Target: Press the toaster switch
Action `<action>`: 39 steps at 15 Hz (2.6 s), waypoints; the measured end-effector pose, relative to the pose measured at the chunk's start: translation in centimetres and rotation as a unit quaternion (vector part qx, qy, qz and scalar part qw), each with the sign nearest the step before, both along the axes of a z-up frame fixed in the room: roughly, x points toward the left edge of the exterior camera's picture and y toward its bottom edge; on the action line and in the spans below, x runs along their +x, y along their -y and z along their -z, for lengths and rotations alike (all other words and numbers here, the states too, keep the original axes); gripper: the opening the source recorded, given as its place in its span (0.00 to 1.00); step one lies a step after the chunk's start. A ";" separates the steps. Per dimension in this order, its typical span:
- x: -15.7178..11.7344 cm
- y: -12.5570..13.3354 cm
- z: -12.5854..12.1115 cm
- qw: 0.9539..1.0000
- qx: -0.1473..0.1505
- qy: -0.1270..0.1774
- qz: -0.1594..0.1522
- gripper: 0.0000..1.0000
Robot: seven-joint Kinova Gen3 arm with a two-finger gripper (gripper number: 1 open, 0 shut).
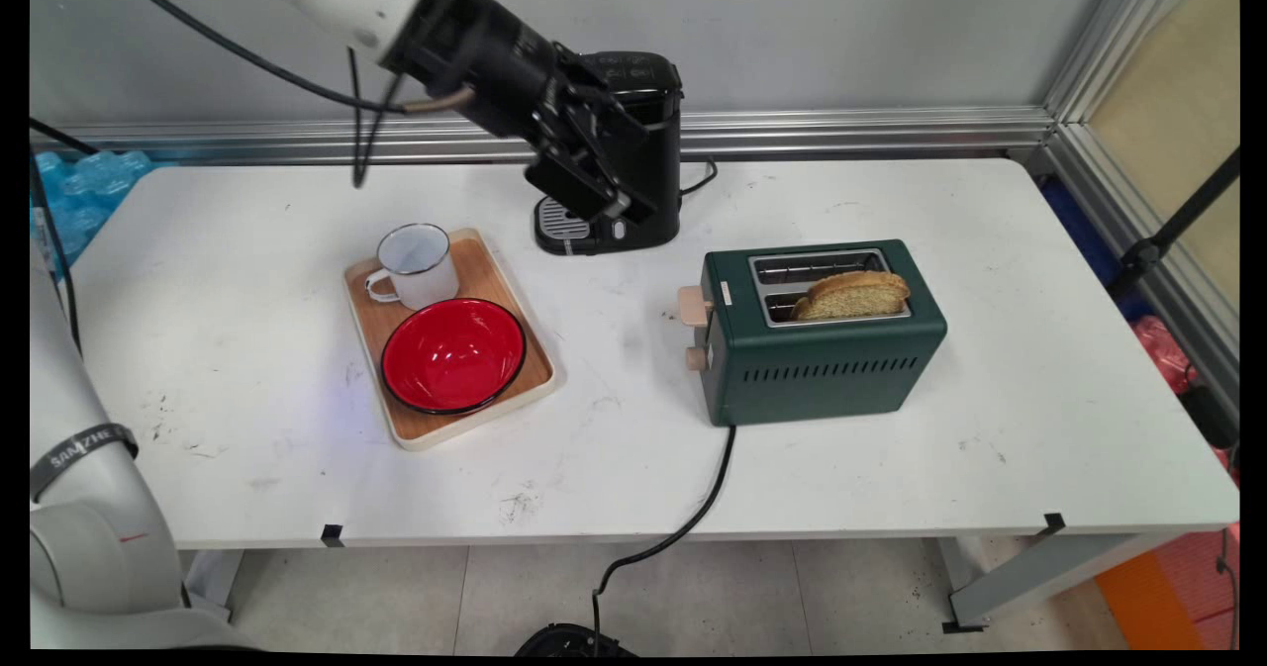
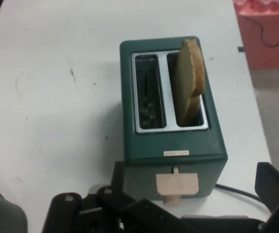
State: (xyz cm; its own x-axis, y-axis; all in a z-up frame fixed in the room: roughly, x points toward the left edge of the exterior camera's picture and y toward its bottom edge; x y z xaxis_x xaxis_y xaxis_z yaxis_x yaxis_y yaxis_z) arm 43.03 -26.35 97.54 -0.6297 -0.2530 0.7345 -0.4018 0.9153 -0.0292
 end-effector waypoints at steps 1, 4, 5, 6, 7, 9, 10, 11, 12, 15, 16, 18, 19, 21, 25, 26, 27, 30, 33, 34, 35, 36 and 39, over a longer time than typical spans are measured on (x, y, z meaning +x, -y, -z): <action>-0.7 0.2 0.5 1.000 0.002 0.011 -0.001 1.00; -2.5 0.6 1.7 0.999 0.008 0.039 -0.002 1.00; -3.0 0.7 2.1 0.999 0.010 0.046 -0.003 1.00; -3.6 0.9 2.5 0.998 0.013 0.054 -0.003 0.00; -4.2 1.0 2.8 0.998 0.015 0.061 -0.004 0.00; -5.2 1.2 3.5 0.997 0.020 0.073 -0.005 0.00; -5.8 1.3 3.9 0.997 0.023 0.079 -0.005 0.00; -6.3 1.3 4.2 0.996 0.026 0.085 -0.005 0.00; -6.7 1.4 4.5 0.996 0.028 0.090 -0.006 0.00; -8.1 1.5 5.6 0.994 0.034 0.105 -0.008 0.00; -8.6 1.6 6.0 0.993 0.036 0.109 -0.008 0.00; -9.3 1.7 6.6 0.992 0.039 0.116 -0.010 0.00; -9.7 1.8 7.0 0.992 0.041 0.120 -0.011 0.00; -10.3 2.0 7.7 0.991 0.044 0.128 -0.014 0.00; -10.9 2.4 9.0 0.989 0.050 0.141 -0.019 0.00; -11.0 2.5 9.3 0.988 0.051 0.145 -0.020 0.00; -11.1 2.5 9.6 0.987 0.052 0.148 -0.021 0.00; -11.4 2.8 10.3 0.986 0.055 0.156 -0.025 0.00; -11.7 3.1 11.1 0.985 0.059 0.162 -0.028 0.00; -11.9 3.2 11.3 0.984 0.061 0.164 -0.028 0.00; -12.0 3.3 11.5 0.984 0.062 0.165 -0.029 0.00; -12.1 3.4 11.7 0.984 0.063 0.165 -0.029 0.00; -12.5 3.6 12.3 0.983 0.069 0.168 -0.030 0.00</action>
State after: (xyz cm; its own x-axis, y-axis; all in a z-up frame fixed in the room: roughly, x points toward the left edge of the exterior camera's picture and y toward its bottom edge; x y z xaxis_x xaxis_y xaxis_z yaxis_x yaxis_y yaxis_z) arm 30.50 -29.99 85.26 -0.8117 -0.3792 0.4442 -0.4437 0.8949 -0.0469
